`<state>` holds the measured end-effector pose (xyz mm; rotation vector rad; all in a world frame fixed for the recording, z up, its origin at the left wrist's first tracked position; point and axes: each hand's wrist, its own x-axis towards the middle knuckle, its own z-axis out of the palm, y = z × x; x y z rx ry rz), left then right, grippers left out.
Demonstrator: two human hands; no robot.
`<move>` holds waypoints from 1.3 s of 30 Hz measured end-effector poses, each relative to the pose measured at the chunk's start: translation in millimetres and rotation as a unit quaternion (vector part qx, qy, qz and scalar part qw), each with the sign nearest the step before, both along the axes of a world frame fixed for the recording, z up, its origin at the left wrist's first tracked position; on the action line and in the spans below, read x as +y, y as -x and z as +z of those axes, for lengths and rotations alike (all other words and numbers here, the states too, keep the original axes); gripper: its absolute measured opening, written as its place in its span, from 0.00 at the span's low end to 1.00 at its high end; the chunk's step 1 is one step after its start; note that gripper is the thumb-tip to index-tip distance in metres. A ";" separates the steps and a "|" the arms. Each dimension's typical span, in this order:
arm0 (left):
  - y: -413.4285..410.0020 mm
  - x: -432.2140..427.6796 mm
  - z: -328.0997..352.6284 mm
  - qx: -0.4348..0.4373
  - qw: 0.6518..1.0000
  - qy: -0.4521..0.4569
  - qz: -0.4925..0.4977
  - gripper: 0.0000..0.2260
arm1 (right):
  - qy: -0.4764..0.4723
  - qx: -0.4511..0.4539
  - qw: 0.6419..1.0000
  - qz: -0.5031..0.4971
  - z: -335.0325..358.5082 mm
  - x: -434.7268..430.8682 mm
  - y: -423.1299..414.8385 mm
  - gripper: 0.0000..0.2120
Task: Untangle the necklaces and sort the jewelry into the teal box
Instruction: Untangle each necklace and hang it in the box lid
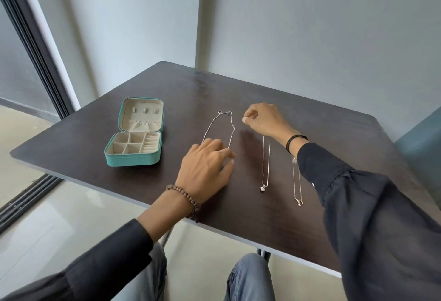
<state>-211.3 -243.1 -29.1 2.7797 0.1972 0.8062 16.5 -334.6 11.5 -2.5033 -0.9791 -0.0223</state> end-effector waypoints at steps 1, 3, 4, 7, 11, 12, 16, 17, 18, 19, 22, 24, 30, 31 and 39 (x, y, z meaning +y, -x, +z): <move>-0.6 5.9 -1.0 0.011 1.000 0.005 0.005 0.14 | 0.004 0.005 1.000 0.002 0.3 7.7 0.2 0.06; -1.5 13.9 -4.8 0.041 0.999 0.023 0.004 0.13 | 0.015 0.012 1.000 0.004 -0.1 22.3 -0.3 0.09; -1.5 16.9 -7.6 0.051 0.998 0.033 -0.001 0.13 | 0.021 0.017 1.000 0.006 -0.7 29.5 -1.5 0.11; -2.2 23.2 -17.1 0.064 0.996 0.046 -0.031 0.14 | 0.042 0.030 0.999 0.007 -1.2 49.0 -5.2 0.17; -3.0 31.0 -22.0 0.050 0.992 0.105 -0.051 0.12 | 0.073 -0.007 0.997 0.007 -2.9 61.8 -8.5 0.14; -2.9 32.5 -22.3 0.046 0.990 0.119 -0.056 0.11 | 0.074 -0.017 0.997 0.000 -3.6 62.9 -8.6 0.12; -2.2 34.8 -23.6 0.037 0.986 0.148 -0.068 0.10 | 0.063 -0.023 0.998 -0.018 -1.6 65.1 -8.2 0.04; -2.3 34.9 -23.9 0.036 0.986 0.150 -0.068 0.10 | 0.065 -0.023 0.997 -0.019 -0.9 65.0 -8.0 0.03; -2.4 34.7 -24.0 0.034 0.986 0.149 -0.068 0.10 | 0.075 -0.023 0.997 -0.021 -1.1 64.5 -7.9 0.04; -2.5 34.5 -23.9 0.032 0.986 0.147 -0.068 0.10 | 0.095 -0.025 0.995 -0.022 -1.0 63.7 -6.3 0.06; -2.1 34.8 -23.5 0.032 0.986 0.148 -0.068 0.10 | 0.132 -0.025 0.991 -0.019 -0.8 60.5 0.1 0.09; -2.4 35.6 -24.2 0.030 0.986 0.148 -0.068 0.10 | 0.083 -0.001 0.996 -0.020 0.5 57.9 1.9 0.08; -0.8 36.2 -18.3 0.036 0.978 0.191 -0.073 0.09 | -0.182 0.187 0.965 0.016 21.0 39.9 22.4 0.03; 0.1 35.9 -15.3 0.030 0.974 0.213 -0.073 0.09 | -0.207 0.220 0.953 0.031 28.2 35.7 28.0 0.03; -6.4 26.6 41.2 -0.085 0.925 0.369 -0.023 0.11 | -0.168 0.353 0.899 0.197 79.6 -2.8 67.8 0.13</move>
